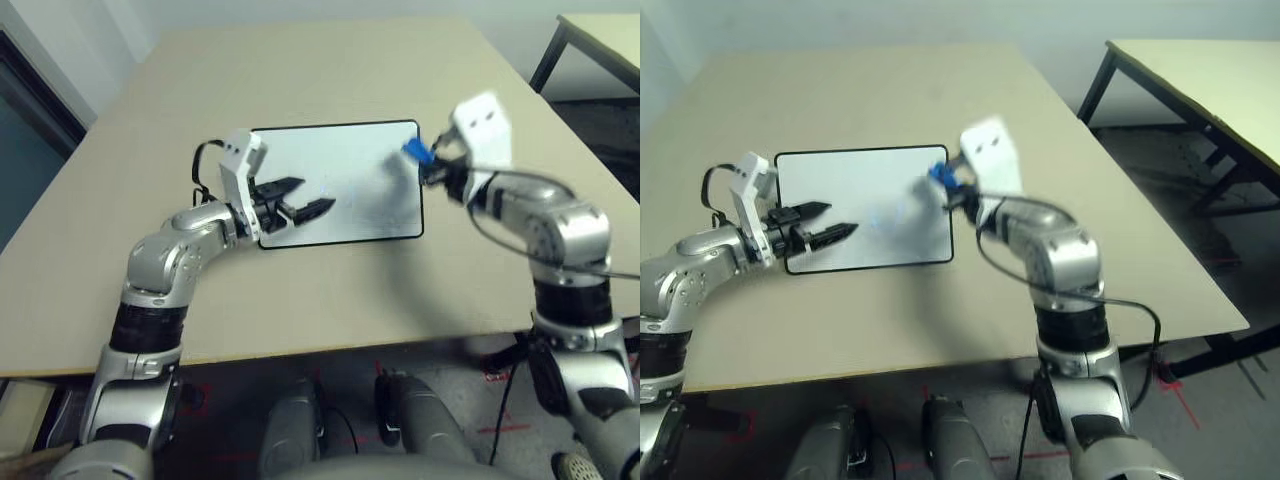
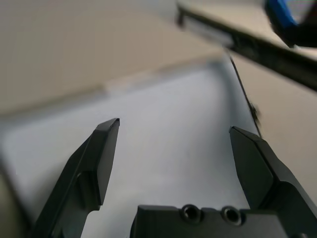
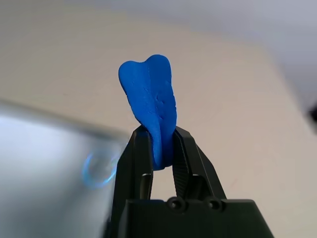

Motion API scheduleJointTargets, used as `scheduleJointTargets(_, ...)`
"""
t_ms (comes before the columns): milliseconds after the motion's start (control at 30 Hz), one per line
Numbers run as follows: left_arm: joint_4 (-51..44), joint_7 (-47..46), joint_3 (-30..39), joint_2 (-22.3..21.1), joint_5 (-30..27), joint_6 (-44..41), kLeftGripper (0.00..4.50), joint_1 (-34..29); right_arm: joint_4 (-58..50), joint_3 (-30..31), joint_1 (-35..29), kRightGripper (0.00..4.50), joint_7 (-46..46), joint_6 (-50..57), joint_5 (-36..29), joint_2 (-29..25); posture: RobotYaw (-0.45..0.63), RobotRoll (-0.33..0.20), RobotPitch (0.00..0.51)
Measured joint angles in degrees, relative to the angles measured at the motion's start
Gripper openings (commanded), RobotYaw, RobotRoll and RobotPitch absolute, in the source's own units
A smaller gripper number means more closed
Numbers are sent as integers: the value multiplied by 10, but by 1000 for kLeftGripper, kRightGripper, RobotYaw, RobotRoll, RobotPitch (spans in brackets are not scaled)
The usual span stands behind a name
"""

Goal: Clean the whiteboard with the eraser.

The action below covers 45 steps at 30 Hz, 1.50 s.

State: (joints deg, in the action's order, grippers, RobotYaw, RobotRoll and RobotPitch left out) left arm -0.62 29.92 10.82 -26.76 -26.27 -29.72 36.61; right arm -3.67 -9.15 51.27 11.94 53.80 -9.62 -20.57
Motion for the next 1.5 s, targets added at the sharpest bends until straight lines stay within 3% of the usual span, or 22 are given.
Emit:
scheduleJointTargets(267, 110, -65, 64, -8, 46, 130, 4500, 36, 107, -20, -42, 563, -34, -30, 17, -9, -41, 0, 92)
scheduleJointTargets(600, 129, -81, 86, -19, 42, 138, 4500, 20, 5, 67, -65, 552, 18, 41, -13, 43, -34, 0, 94)
scheduleJointTargets(700, 125, -53, 80, -36, 24, 88, 4500, 12, -24, 99, -65, 547, 43, 55, -23, 56, -24, 0, 97)
scheduleJointTargets(800, 80, 27, 36, -82, 2, 10, 4500, -21, -30, 142, -65, 547, 65, 62, -34, 73, -8, 0, 102)
scheduleJointTargets(1100, 7, 97, 37, -174, -45, -123, 4500, -43, -43, 160, -65, 547, 76, 75, -37, 80, -8, 0, 102)
scheduleJointTargets(1300, -28, 122, 36, -191, -85, -212, 4500, -43, -39, 197, -60, 547, 86, 75, -38, 113, -1, 0, 98)
scheduleJointTargets(1500, -61, 119, 35, -181, -106, -251, 4500, -45, 38, 231, -46, 547, 86, 23, -14, 143, 9, 0, 96)
